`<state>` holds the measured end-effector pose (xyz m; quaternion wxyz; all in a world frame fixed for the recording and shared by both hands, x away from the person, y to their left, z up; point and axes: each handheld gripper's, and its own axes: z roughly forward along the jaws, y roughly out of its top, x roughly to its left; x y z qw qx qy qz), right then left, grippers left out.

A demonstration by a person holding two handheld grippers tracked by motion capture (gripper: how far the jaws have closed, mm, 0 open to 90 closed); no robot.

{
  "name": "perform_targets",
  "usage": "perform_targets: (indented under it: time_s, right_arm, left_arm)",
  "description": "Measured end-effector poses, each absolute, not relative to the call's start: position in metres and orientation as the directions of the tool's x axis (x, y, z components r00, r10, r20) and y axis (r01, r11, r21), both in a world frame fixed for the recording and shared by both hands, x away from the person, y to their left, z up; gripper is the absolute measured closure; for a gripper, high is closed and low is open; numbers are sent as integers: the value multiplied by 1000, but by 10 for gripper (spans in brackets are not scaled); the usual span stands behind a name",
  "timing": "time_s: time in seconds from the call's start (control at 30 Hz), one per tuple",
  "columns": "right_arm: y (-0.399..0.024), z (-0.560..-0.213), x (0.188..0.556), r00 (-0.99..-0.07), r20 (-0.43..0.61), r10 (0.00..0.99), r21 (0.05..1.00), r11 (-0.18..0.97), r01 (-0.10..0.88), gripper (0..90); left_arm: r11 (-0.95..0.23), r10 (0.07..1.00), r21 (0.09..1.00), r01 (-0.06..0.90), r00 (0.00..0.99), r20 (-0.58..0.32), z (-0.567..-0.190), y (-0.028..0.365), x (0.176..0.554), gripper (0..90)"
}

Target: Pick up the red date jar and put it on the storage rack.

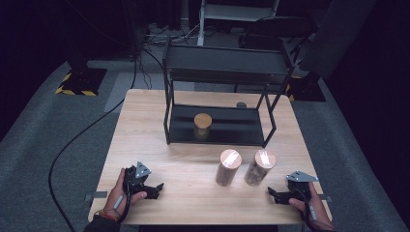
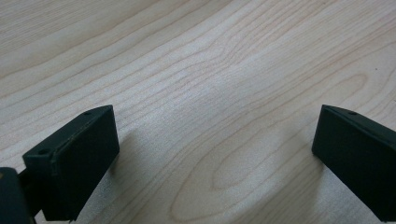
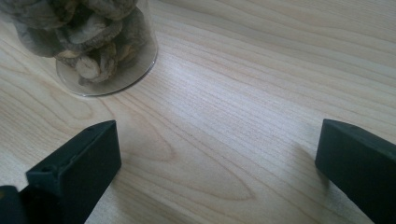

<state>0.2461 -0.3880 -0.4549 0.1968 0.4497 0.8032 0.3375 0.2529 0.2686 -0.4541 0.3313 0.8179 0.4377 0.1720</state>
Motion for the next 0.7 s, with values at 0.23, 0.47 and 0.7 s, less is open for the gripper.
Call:
perform_targets:
  time_s: [0.23, 0.47, 0.7]
  right_arm:
    - [-386, -453, 244, -514, -14, 858, 714, 368, 596, 6]
    - [-387, -443, 237, -535, 10, 845, 723, 364, 587, 18]
    - [-380, -427, 227, -564, -3, 826, 723, 392, 570, 17]
  left_arm:
    - [-397, 830, 693, 602, 558, -9, -454, 269, 253, 4]
    - [-397, 830, 693, 602, 558, -9, -454, 269, 253, 4]
    - [-397, 830, 693, 602, 558, -10, -454, 269, 253, 4]
